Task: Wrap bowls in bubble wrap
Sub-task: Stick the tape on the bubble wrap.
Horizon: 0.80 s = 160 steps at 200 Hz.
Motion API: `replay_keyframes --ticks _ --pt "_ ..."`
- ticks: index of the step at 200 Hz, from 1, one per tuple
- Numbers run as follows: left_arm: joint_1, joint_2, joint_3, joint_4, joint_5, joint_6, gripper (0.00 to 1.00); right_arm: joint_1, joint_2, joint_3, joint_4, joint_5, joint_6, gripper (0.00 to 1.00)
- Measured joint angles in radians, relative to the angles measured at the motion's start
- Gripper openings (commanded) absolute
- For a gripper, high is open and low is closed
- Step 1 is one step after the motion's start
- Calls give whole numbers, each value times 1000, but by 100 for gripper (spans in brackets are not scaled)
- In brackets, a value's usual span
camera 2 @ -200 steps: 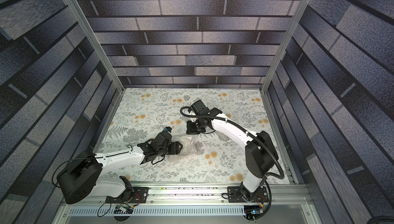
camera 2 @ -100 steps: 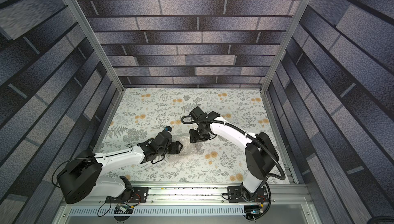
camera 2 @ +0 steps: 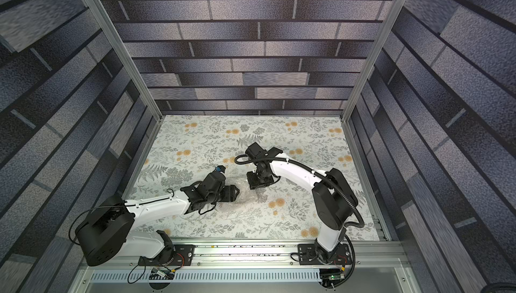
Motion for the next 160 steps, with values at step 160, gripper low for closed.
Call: replay_keyframes --ticks 160 --pt "0 4 5 -1 0 0 73 6 78 12 74 -35 10 26"
